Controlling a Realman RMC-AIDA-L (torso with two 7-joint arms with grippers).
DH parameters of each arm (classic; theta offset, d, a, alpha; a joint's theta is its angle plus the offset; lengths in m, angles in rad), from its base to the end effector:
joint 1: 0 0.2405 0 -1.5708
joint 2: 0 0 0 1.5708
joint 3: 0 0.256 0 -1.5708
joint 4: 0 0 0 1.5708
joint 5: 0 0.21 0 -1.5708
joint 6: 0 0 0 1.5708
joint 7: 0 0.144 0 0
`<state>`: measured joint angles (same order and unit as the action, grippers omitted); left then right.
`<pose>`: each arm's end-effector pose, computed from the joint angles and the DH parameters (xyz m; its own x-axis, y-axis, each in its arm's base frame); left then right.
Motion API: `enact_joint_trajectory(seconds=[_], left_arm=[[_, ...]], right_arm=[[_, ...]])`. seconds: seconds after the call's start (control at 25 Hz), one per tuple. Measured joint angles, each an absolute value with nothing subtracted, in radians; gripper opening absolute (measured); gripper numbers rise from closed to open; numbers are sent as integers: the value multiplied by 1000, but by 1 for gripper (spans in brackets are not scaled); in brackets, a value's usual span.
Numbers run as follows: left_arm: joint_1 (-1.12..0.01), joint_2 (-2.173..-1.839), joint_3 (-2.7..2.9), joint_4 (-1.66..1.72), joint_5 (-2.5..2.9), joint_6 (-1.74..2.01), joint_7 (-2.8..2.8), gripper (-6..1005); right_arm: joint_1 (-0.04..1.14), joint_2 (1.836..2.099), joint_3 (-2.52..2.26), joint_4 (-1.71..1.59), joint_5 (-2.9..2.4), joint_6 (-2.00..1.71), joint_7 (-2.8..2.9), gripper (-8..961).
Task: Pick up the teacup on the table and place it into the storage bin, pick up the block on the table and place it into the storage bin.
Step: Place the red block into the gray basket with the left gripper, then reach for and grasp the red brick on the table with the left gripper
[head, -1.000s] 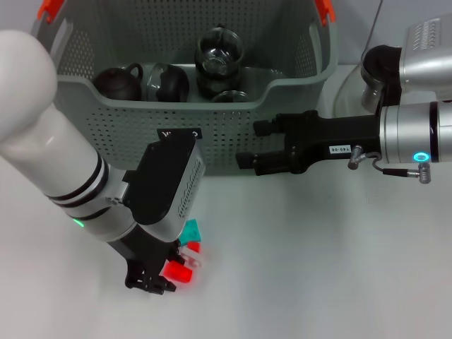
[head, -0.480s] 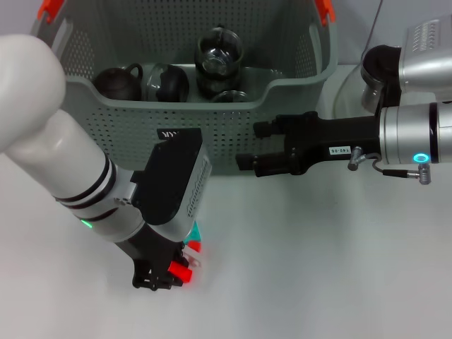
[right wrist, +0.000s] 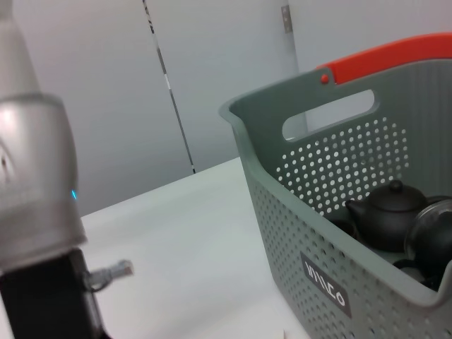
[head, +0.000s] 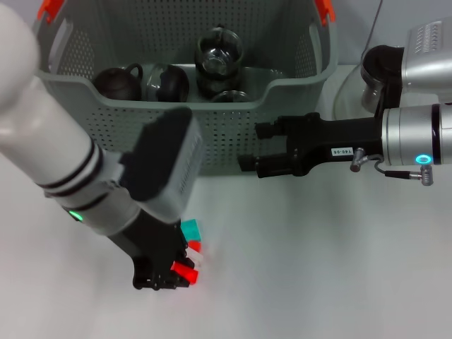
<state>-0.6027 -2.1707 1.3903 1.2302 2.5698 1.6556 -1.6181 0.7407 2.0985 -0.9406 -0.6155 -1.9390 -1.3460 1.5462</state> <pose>-0.1836 0.3178 -0.0469 0.9107 -0.1758 -0.3737 -0.1448 -0.9833 0.1099 0.1843 0.3810 -0.0439 0.8532 -0.3281 -0.4056 -0.3973 -0.9125 -0.0976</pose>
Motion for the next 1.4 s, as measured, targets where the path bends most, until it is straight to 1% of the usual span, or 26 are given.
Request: enact_joint_trajectory(seconds=[0.12, 0.24, 0.36, 0.48, 0.6, 0.72, 0.8, 0.84, 0.96, 1.08, 1.24, 1.4], left_arm=[[-617, -2168, 1229, 1247, 2481, 1775, -1626, 192], [-648, -2164, 939, 1217, 2357, 1878, -1646, 194], [-672, -2152, 668, 1194, 2232, 1894, -1692, 197], [-687, -2113, 523, 1185, 2090, 1829, -1768, 199], [-720, -2062, 540, 1159, 2024, 1692, -1844, 202], [-755, -2030, 612, 1098, 2039, 1539, -1890, 204], [-775, -2017, 665, 1047, 2048, 1429, -1904, 206], [-784, -2013, 693, 1024, 2054, 1373, -1909, 228], [-801, -2010, 758, 988, 2088, 1261, -1935, 293], [-797, -2024, 778, 1013, 2105, 1240, -1954, 359], [-752, -2041, 764, 1120, 2057, 1353, -1973, 446], [-677, -2047, 763, 1213, 1940, 1627, -1942, 636]], right_arm=[[739, 2098, -941, -617, -1939, -1352, 1547, 851], [737, 2097, -941, -618, -1939, -1360, 1550, 851], [736, 2095, -940, -614, -1943, -1366, 1547, 851], [734, 2092, -941, -617, -1947, -1384, 1547, 851], [734, 2091, -942, -621, -1948, -1413, 1548, 851], [734, 2089, -944, -622, -1955, -1430, 1547, 851], [734, 2089, -945, -622, -1969, -1433, 1547, 851], [735, 2089, -945, -622, -1976, -1433, 1548, 851], [735, 2089, -945, -622, -1985, -1443, 1550, 851], [734, 2086, -945, -622, -1995, -1466, 1550, 851], [734, 2070, -946, -622, -2023, -1521, 1553, 852], [731, 2047, -947, -622, -2038, -1592, 1555, 852]])
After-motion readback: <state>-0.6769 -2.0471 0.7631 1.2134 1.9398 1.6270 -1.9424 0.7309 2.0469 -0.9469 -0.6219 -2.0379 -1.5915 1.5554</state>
